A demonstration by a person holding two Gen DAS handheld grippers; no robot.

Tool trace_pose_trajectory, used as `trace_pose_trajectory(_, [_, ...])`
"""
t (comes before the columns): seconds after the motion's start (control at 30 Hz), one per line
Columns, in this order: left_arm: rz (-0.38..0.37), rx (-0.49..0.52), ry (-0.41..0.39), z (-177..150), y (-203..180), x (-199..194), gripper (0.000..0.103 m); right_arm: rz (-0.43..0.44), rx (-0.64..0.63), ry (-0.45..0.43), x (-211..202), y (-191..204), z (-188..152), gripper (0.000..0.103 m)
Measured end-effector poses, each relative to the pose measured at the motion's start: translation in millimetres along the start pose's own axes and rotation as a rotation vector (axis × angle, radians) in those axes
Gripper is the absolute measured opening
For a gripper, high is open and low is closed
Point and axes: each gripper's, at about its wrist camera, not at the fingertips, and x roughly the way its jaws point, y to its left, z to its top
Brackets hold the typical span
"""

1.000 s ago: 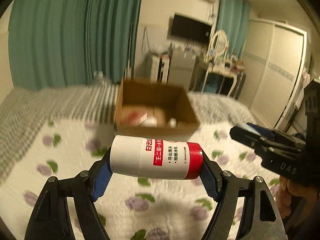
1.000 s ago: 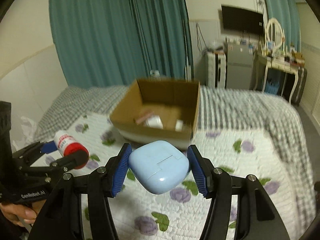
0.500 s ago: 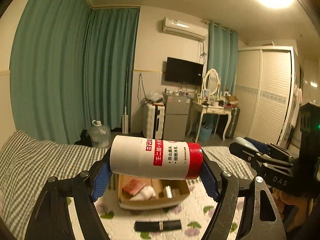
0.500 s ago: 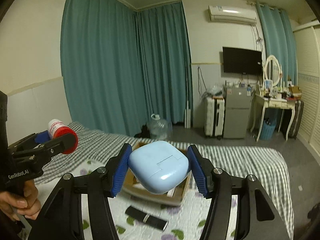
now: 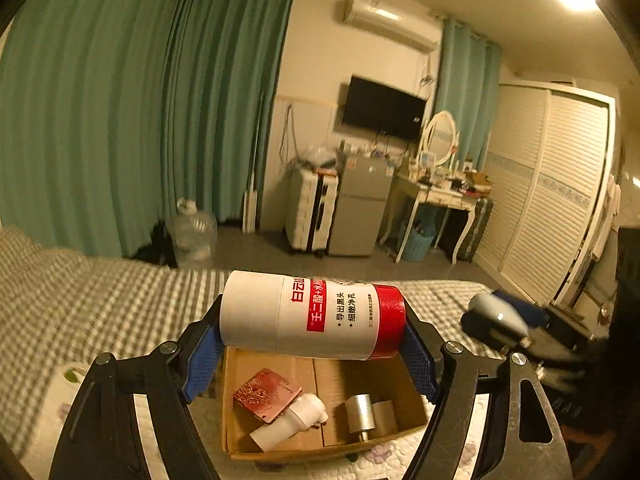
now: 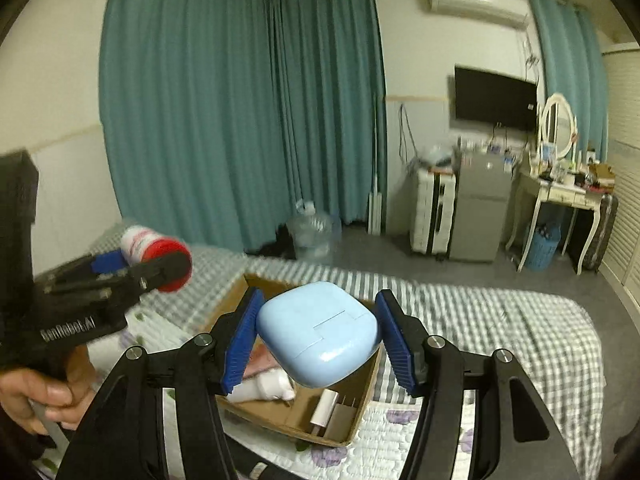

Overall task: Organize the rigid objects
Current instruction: 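Carry the bottle and earbud case over the box and open both tools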

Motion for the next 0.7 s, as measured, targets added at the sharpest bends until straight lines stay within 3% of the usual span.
trace_pose_trajectory(0.27, [-0.018, 0.011, 0.107, -25.1, 14.9, 71.2, 0.079, 0.007, 0.001, 0.104, 82.4, -22.0, -30.3, 0.058])
trace_pose_trajectory(0.47, [-0.028, -0.015, 0.175, -44.4, 23.8, 103.0, 0.080, -0.015, -0.002, 0.157, 111.8, -33.5, -50.6, 0.058])
trace_pose_trajectory(0.7, [-0.009, 0.006, 0.144, -44.8, 23.2, 108.8, 0.080, -0.018, -0.004, 0.201, 131.1, -39.9, -65.3, 0.058])
